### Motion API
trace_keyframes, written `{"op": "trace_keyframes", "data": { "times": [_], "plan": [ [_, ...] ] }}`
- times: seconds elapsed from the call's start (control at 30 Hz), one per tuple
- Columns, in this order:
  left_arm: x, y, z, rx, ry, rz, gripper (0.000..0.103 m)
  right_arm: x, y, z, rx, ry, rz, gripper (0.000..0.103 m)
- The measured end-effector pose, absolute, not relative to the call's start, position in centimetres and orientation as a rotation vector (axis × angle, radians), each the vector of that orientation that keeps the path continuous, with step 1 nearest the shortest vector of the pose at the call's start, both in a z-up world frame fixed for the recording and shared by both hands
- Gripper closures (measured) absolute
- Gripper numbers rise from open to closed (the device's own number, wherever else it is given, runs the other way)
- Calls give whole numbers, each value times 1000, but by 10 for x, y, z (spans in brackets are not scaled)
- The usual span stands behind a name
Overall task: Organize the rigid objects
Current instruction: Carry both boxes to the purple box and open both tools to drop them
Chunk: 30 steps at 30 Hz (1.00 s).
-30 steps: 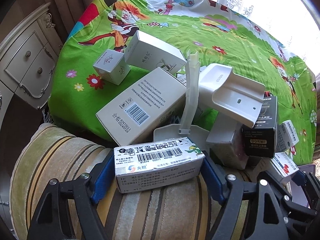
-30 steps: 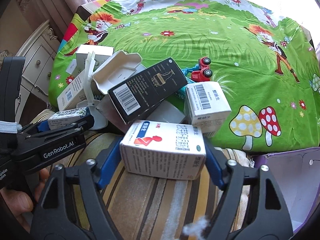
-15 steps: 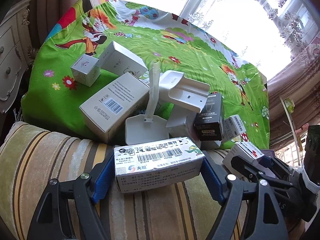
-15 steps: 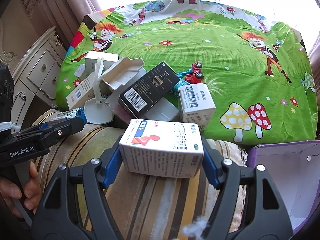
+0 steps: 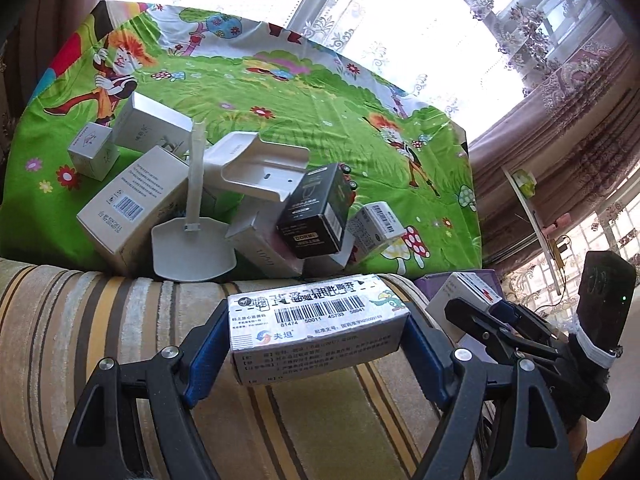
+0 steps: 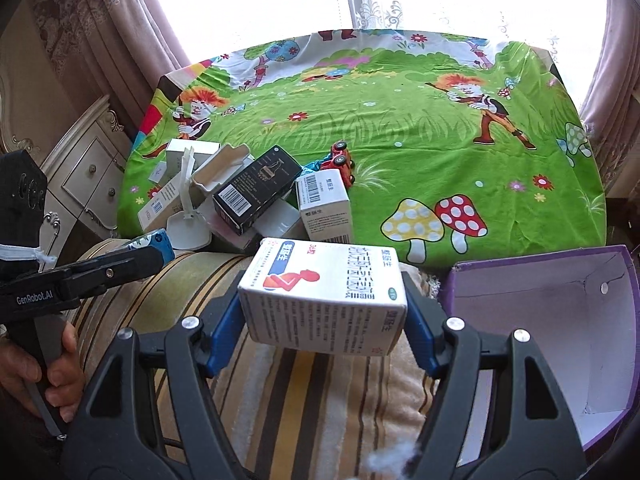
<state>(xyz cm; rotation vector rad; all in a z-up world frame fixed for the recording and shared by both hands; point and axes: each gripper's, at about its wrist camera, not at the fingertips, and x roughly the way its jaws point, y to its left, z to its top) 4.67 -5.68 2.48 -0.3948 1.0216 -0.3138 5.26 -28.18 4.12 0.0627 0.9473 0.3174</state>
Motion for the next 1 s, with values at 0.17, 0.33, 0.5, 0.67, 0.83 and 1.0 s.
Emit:
{"op": "trace_keyframes", "data": {
  "times": [0.17, 0.33, 0.5, 0.67, 0.83, 1.0],
  "plan": [
    [49, -83, 31, -387, 1031, -406, 22, 42, -310, 43, 85, 930, 264, 29],
    [48, -112, 36, -353, 1043, -486, 22, 30, -343, 43, 105, 919, 192, 29],
    [52, -145, 36, -333, 1067, -576, 22, 18, -377, 41, 118, 909, 109, 29],
    [57, -175, 34, -314, 1097, -658, 22, 6, -410, 31, 156, 922, 43, 29],
    [58, -206, 32, -288, 1119, -738, 22, -4, -440, 24, 174, 925, -42, 29],
    [61, -231, 30, -275, 1139, -792, 22, -10, -463, 22, 174, 919, -120, 29]
  ]
}}
